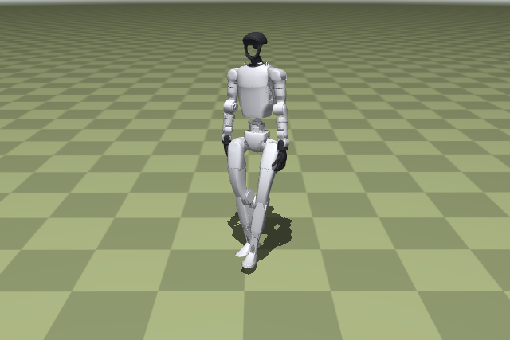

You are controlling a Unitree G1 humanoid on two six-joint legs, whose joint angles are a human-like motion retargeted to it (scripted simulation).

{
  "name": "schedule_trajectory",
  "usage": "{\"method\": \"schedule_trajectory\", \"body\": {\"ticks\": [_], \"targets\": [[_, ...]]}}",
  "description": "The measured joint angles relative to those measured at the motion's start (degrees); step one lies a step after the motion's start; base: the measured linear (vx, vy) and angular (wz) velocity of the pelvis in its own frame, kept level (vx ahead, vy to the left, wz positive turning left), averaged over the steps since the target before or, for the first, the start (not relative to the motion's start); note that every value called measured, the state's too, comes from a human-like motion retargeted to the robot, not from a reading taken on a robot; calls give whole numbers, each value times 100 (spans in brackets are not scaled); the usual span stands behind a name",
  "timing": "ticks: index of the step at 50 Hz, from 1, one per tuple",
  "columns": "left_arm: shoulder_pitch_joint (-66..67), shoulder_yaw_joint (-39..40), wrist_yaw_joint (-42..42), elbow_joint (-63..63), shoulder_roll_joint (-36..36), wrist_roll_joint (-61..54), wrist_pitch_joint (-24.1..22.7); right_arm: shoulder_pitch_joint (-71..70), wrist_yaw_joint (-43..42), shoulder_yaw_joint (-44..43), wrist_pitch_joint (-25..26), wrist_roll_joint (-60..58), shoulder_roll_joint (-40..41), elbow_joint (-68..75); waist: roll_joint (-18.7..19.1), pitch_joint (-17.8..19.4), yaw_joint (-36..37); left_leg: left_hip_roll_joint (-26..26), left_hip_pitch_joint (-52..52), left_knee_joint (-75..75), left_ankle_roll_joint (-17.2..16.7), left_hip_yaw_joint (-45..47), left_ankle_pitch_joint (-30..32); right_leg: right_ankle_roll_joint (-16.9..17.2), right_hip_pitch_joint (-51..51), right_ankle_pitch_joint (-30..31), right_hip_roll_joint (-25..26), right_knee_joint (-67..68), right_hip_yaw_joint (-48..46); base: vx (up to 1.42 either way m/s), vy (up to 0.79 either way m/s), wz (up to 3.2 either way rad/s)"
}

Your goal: In place motions

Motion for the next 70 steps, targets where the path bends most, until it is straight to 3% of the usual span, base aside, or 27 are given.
{"method": "schedule_trajectory", "body": {"ticks": [7,16,23,30,33,36,39,45,49,55,61,70], "targets": [[62,252,247,314,-140,-348,-118,57,36,-16,-9,21,25,-3,35,275,131,-442,-377,-1174,-145,-614,78,-113,371,11,152,-174,-100,-1,2,2],[215,1020,13,718,-328,-1479,-287,25,80,63,-25,-133,63,-58,-8,370,102,-261,-659,-1236,-174,-328,241,-138,440,45,133,-189,-208,2,0,4],[263,909,-13,981,-145,-1168,51,22,95,42,-39,-106,58,-44,20,164,-157,174,-153,-426,-205,-141,231,72,244,-22,-32,-69,-372,5,-6,27],[367,394,971,860,-110,-389,219,62,56,-89,-17,41,17,39,-174,-262,231,590,697,627,-125,829,149,383,-240,-78,-505,216,146,8,-8,-44],[424,166,1459,775,-77,-114,157,91,31,-139,-2,75,5,70,-152,-428,376,568,1261,261,-405,1136,-113,416,-394,-60,-451,210,269,11,-9,-42],[518,28,1784,694,-74,134,-83,38,12,-158,61,35,-7,162,117,-642,71,426,1475,-691,-264,961,-194,398,-503,-57,-220,125,-19,16,-11,70],[455,-8,1587,709,-63,270,-123,-29,-90,-147,113,57,51,175,287,-818,-366,406,1284,-1062,-276,588,94,490,-759,-12,-322,160,-417,-1,-13,106],[122,-195,806,529,5,195,-116,-45,143,-65,-65,226,90,-26,5,-506,-991,-167,1377,-1214,-103,-215,279,183,-520,191,-381,-194,-1433,4,-11,122],[15,100,361,574,-54,84,128,-157,155,171,5,-217,178,-60,-40,-546,-295,-45,1427,-1254,-91,481,171,402,-579,204,-458,-63,-774,11,0,-133],[84,162,-135,583,-66,-33,165,-170,260,441,-137,-494,290,-305,29,-540,-434,-60,1486,-1280,-30,506,124,444,-545,255,-430,-82,-777,14,-2,-12],[257,18,-96,618,30,355,219,-109,227,512,-258,-686,304,-384,-8,-561,-387,-89,1580,-1293,15,619,39,520,-520,289,-460,-48,-715,16,-4,-19],[441,198,-12,735,79,472,272,68,248,23,-193,-113,185,-329,-63,-583,-338,-139,1676,-1291,112,593,-97,676,-489,248,-519,105,-775,18,-6,-6]]}}
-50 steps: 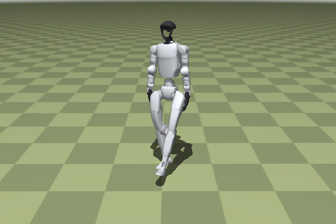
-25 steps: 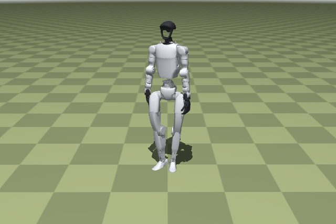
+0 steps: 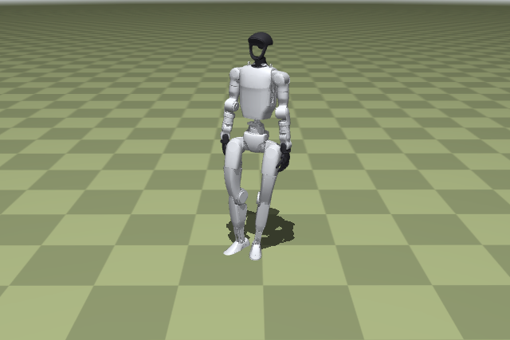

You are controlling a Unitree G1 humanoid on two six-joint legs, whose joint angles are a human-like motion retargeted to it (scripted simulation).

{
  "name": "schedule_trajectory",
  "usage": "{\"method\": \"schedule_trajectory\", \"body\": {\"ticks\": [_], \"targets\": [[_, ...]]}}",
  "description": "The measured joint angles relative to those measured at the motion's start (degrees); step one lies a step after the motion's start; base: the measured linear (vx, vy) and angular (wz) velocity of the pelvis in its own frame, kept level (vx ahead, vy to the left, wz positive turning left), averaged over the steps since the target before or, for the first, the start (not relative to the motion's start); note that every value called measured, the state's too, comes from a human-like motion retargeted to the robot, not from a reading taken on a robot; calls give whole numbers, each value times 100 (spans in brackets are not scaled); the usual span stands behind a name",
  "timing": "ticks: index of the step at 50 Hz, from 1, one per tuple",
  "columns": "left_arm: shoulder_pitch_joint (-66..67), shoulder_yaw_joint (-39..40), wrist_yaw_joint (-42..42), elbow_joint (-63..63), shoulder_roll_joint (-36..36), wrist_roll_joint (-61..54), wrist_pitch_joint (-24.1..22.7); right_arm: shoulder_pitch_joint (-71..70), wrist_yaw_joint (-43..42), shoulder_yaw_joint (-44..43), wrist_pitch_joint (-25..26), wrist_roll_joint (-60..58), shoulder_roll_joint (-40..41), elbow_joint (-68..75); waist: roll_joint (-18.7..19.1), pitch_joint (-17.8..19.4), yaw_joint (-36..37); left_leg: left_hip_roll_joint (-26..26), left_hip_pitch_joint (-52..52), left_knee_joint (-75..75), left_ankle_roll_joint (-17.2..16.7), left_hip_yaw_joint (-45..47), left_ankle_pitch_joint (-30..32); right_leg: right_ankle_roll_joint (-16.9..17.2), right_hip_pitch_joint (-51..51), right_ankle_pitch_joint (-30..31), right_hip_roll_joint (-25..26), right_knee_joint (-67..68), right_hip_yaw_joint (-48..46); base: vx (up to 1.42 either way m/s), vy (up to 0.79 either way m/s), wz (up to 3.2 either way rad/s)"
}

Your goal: In place motions

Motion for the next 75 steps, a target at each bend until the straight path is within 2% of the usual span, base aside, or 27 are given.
{"method": "schedule_trajectory", "body": {"ticks": [3,6,11,16,21,27,32,35,41,45,48,50,52,53,55,57,60,65,75], "targets": [[6,62,-5,1,42,-2,12,78,-76,-203,27,248,-76,-38,-31,11,89,3,-2,38,28,-18,-56,98,-24,-75,-31,205,-25,19,-9,-31],[18,142,2,-30,97,-18,2,85,-170,-313,48,378,-149,-48,-86,20,615,109,8,51,43,425,-157,299,-248,-199,-48,816,476,15,-8,-143],[-16,128,-42,-11,218,-45,7,50,-217,-413,55,373,-232,-207,23,330,281,230,99,60,170,203,-128,225,-678,-34,81,1814,127,4,-5,28],[-90,62,8,128,291,135,124,128,-269,-500,-12,385,-257,-322,48,514,128,272,185,40,209,204,-100,-363,-1284,-198,-70,1447,-88,-1,-2,9],[-80,-25,-153,-15,283,79,65,172,-295,-478,-109,539,-220,-285,124,837,-143,360,305,41,234,105,-73,-834,-2023,-177,-62,697,217,-10,-5,21],[-224,-40,-199,-38,316,81,93,223,-128,-633,-290,1350,-59,-98,-18,918,90,323,333,-61,244,541,-30,-1145,-3026,-164,-152,796,774,-11,-2,-47],[-303,-88,-235,-63,310,17,95,294,173,-993,-351,2481,45,9,-90,884,101,321,286,-101,229,617,28,-1170,-3355,-164,-281,962,973,-5,-2,-5],[-299,-105,-251,-108,265,-5,79,299,127,-938,-321,2486,-9,91,-10,869,46,420,261,-70,206,523,32,-974,-3159,-156,-407,952,796,-2,0,25],[-270,-62,-269,-189,207,14,61,241,-172,-633,-335,1707,-126,108,-4,751,4,436,205,-36,121,381,33,-589,-2176,29,-468,1460,266,-2,0,20],[-228,-63,-168,-133,177,0,74,244,-441,-519,-330,1294,-127,-4,432,787,-944,723,-52,73,59,-721,164,-243,-1205,273,-343,1738,-824,-7,4,213],[-188,-30,-103,-67,155,28,104,224,-734,-384,-227,958,-146,-36,466,729,-1445,576,-179,131,43,-1320,223,354,-363,326,-242,1558,-1168,-7,8,175],[-145,-23,-99,-39,171,71,118,224,-829,-295,-205,713,-155,-22,363,638,-1717,346,-207,169,36,-1690,254,227,186,-144,-299,998,-2024,-10,11,37],[-98,108,-112,-8,215,157,139,186,-747,-162,-147,469,-143,40,-104,375,-667,49,0,72,21,-628,118,-108,478,-246,-276,165,-1144,-5,10,-348],[-82,138,-97,17,226,188,151,178,-657,-156,-139,399,-139,62,-238,263,-104,13,45,14,-10,-119,71,-45,413,-256,-274,108,-424,-14,12,-368],[-117,133,-16,73,181,180,186,127,-511,-297,-89,346,-131,62,-269,166,363,54,23,-31,-56,216,63,44,214,-115,-316,45,-35,-31,12,-151],[-142,207,95,85,76,5,172,32,-399,-381,-82,393,-117,-16,-224,139,214,60,-98,-12,-67,45,107,33,227,15,-356,-167,-444,-30,8,35],[-64,273,-87,27,0,-304,41,-101,-202,-274,-124,554,-83,-195,-86,178,182,54,-56,-147,36,270,118,-72,101,-90,-107,-114,-62,-30,0,-30],[-258,-64,-99,100,31,125,167,-204,-6,-316,-148,805,-1,-576,51,341,-75,262,-43,-166,-83,350,236,-141,123,-110,9,-145,-172,-28,8,1],[-327,-573,-208,-291,103,871,251,-69,-39,-304,-33,477,-105,-265,6,212,-11,436,-50,-101,-313,347,306,-264,110,-145,82,-194,-158,-9,7,-1]]}}
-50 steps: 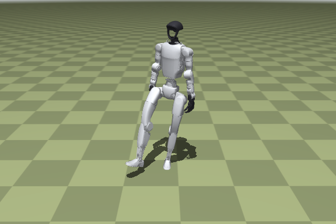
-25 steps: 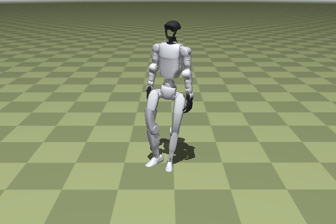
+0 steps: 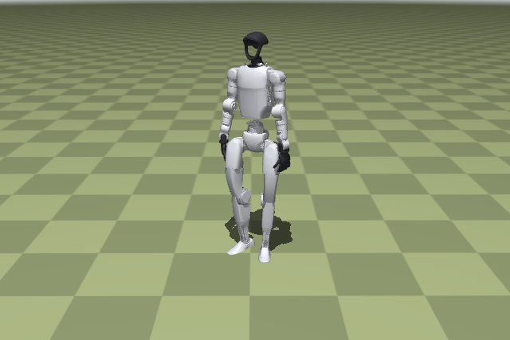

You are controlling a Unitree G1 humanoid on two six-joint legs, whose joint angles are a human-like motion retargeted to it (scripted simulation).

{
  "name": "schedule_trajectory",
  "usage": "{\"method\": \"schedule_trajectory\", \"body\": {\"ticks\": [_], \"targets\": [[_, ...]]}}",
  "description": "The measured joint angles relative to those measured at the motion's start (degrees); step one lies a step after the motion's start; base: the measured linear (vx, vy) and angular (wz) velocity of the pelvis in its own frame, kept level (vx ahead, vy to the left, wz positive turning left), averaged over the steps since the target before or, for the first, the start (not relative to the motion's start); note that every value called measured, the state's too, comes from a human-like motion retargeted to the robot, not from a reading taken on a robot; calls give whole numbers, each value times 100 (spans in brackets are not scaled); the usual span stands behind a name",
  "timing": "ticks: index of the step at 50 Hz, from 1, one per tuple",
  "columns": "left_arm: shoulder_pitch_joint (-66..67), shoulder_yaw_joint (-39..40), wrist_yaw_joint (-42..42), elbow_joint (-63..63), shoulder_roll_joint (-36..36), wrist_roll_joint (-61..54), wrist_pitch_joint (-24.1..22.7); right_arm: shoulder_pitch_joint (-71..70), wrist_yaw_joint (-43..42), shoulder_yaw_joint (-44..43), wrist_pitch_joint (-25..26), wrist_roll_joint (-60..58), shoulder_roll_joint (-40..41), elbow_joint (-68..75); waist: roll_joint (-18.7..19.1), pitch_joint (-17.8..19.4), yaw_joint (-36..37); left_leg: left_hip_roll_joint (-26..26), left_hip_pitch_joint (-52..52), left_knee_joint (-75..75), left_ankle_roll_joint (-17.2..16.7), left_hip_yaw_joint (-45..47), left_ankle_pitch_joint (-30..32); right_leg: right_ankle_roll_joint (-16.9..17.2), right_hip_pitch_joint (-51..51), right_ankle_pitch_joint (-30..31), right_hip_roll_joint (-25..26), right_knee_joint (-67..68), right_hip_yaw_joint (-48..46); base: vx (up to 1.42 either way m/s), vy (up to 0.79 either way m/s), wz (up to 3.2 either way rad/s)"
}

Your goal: In place motions

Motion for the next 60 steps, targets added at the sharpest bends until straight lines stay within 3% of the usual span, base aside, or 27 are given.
{"method": "schedule_trajectory", "body": {"ticks": [12,18,20,23,28,33,42,48,53,58,60], "targets": [[218,322,-94,68,-17,-220,-65,278,-319,-204,297,-80,-96,608,224,-143,-398,286,-49,99,-265,-265,-2,-73,23,-177,249,-16,-186,-9,10,16],[324,809,-101,-35,-66,-747,-243,334,-216,-319,322,52,-117,721,158,-225,-60,611,-449,1235,-348,-55,-214,-59,26,-399,285,69,271,-12,15,-38],[285,938,10,-146,-118,-1140,-325,337,-207,-347,290,109,-144,681,5,-124,17,527,-862,2069,62,-305,-116,-69,19,-402,119,129,334,-18,13,25],[195,1152,241,-349,-198,-1692,-426,281,-183,-286,279,106,-214,680,-145,74,-81,361,-1528,2776,309,-457,-175,-94,59,-322,-100,140,109,-13,13,61],[189,1371,404,-548,-273,-2231,-602,132,-302,-105,321,12,-330,775,-175,435,430,110,-2298,1790,54,-292,-279,-176,232,-280,-10,164,177,-11,10,-32],[200,1304,283,-430,-183,-2093,-453,-98,-288,5,267,-76,-372,618,-312,1013,1007,-45,-3200,1009,-86,-763,-321,-270,508,-193,-51,192,352,-12,3,-68],[543,1305,175,243,-283,-1597,-266,-370,-92,178,102,9,-232,55,-542,1446,1554,488,-4171,1154,2,-544,-243,-404,442,-145,-279,527,894,-8,6,-79],[743,1374,160,438,-336,-1412,-214,-234,45,189,-16,23,-75,-151,-365,1272,1387,510,-3703,1128,-34,-476,-218,-407,420,-164,-158,531,943,3,8,-9],[711,1392,182,393,-263,-1448,-192,-132,6,141,22,-65,-50,122,-111,884,964,440,-3075,1488,-79,-518,-111,-354,248,-229,22,465,706,6,0,49],[494,1295,360,232,-132,-1581,-231,-14,-230,37,205,-73,-128,570,-131,381,957,665,-2275,2485,125,49,-96,-157,-58,-264,-123,425,857,8,-8,18],[383,1185,443,98,-80,-1621,-261,43,-425,-63,283,-96,-177,743,-91,276,288,331,-1976,2695,298,-507,61,-239,-94,-200,-153,307,188,13,-11,178]]}}
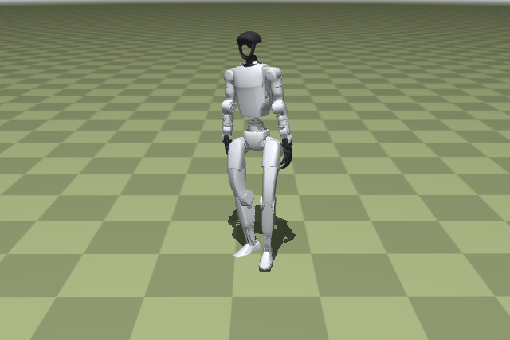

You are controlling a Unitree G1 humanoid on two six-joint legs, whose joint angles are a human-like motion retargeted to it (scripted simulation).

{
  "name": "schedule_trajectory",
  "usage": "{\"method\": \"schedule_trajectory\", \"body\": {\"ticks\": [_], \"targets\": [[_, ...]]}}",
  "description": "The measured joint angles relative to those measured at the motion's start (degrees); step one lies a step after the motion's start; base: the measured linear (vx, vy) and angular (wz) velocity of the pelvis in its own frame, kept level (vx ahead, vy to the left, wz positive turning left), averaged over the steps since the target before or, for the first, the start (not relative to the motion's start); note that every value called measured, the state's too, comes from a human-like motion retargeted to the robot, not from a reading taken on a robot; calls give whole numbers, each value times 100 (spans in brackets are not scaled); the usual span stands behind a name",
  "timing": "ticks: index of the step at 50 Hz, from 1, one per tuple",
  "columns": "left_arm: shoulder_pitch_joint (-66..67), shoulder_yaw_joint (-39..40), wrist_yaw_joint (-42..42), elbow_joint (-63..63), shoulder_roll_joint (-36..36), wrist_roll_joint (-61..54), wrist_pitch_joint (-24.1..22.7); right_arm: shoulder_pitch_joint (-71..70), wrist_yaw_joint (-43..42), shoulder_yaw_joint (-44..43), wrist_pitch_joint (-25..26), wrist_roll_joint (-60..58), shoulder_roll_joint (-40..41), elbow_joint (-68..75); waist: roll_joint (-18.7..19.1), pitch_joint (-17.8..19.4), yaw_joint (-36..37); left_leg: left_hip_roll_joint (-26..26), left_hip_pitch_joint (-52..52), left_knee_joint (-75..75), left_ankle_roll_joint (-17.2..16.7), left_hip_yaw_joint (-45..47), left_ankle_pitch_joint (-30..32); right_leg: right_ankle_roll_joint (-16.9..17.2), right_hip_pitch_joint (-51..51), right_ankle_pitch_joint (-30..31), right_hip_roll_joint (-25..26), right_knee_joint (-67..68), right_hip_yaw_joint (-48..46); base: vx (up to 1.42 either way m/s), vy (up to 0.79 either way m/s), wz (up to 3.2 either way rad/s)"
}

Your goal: In place motions

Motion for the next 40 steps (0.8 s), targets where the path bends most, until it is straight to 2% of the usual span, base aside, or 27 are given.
{"method": "schedule_trajectory", "body": {"ticks": [2,3,5,7,10,15,19,22,32,40], "targets": [[-59,-17,30,-145,26,0,-31,69,-121,12,52,-45,-41,117,9,-141,13,-58,470,-130,-38,-52,187,72,-18,-15,-6,-38,82,18,-12,57],[-76,-47,53,-224,27,7,-63,151,-157,13,77,-65,-55,158,38,-231,-19,-129,819,-407,-208,-111,344,88,-15,-4,40,-94,64,23,-13,22],[-194,-133,-2,-373,66,19,-70,191,-140,-78,131,-174,-144,266,182,-370,-112,-113,1351,-982,-431,133,-249,115,-59,-43,161,-116,-47,25,-14,52],[-304,-215,-75,-472,49,41,-62,246,-99,-180,152,-262,-228,317,362,-499,-214,-44,1646,-1744,-510,466,-485,147,-49,-75,319,-182,-183,25,-13,60],[-495,-315,-259,-540,-1,86,-43,271,-118,-272,212,-249,-304,379,570,-739,-584,-111,1594,-2410,-543,1,-110,248,-100,-92,331,-277,-565,22,-17,110],[-820,-571,-511,-754,-2,239,-66,151,-315,-400,121,233,-245,367,424,-618,-506,-320,1509,-2481,-441,-172,-21,307,-57,-33,184,-323,-720,6,-15,38],[-732,-748,-570,-908,30,396,-116,62,-22,-209,154,324,-124,260,187,-557,-136,-429,1599,-2411,-357,-25,-86,318,55,47,77,-345,-649,20,-15,-18],[-525,-623,-500,-809,35,395,-142,-95,82,-87,141,30,49,20,100,-558,-71,-474,1658,-2417,-327,39,-118,346,74,76,21,-328,-614,17,-6,-16],[143,44,-165,414,114,303,109,-239,737,472,-528,-168,433,-1283,-76,-594,-75,-658,1817,-2479,-192,132,-220,451,136,151,-133,-309,-538,20,-7,-8],[561,367,-152,424,67,307,121,-229,639,540,-509,-216,298,-1181,-139,-565,71,-767,1935,-2431,-61,160,-414,562,128,116,-276,-21,-511,28,-5,-8]]}}
